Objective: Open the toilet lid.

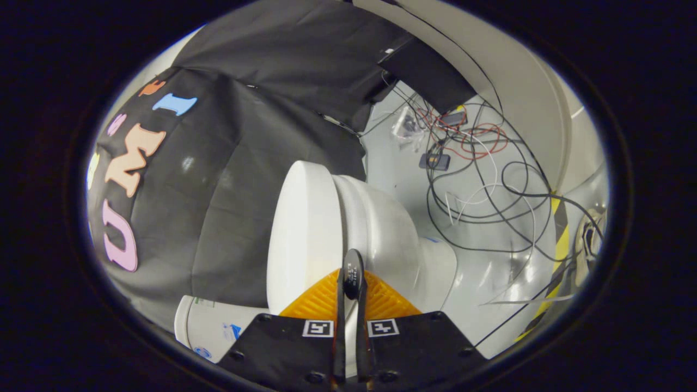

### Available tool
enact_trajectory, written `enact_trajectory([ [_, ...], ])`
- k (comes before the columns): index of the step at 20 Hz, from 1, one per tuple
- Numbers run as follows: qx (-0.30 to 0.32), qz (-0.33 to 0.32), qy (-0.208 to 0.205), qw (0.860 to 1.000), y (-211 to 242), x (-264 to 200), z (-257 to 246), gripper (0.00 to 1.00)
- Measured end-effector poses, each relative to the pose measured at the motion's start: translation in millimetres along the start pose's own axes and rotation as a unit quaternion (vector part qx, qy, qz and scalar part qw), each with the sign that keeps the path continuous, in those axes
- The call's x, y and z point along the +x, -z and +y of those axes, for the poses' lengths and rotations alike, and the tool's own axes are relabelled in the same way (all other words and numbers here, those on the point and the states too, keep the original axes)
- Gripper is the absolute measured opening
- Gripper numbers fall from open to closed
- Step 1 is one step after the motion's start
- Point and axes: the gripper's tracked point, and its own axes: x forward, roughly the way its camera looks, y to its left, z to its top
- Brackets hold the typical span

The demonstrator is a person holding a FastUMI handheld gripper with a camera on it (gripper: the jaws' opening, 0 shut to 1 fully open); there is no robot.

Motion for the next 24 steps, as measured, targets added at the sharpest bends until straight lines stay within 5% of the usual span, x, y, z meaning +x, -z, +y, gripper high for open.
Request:
enact_trajectory([
  [11,-0.157,-0.055,-0.089,0.982,-14.3,-61.8,113.7,0.02],
  [17,-0.307,-0.065,-0.139,0.939,4.0,-93.3,174.8,0.02],
  [24,-0.406,-0.066,-0.213,0.886,37.2,-113.8,230.8,0.07],
])
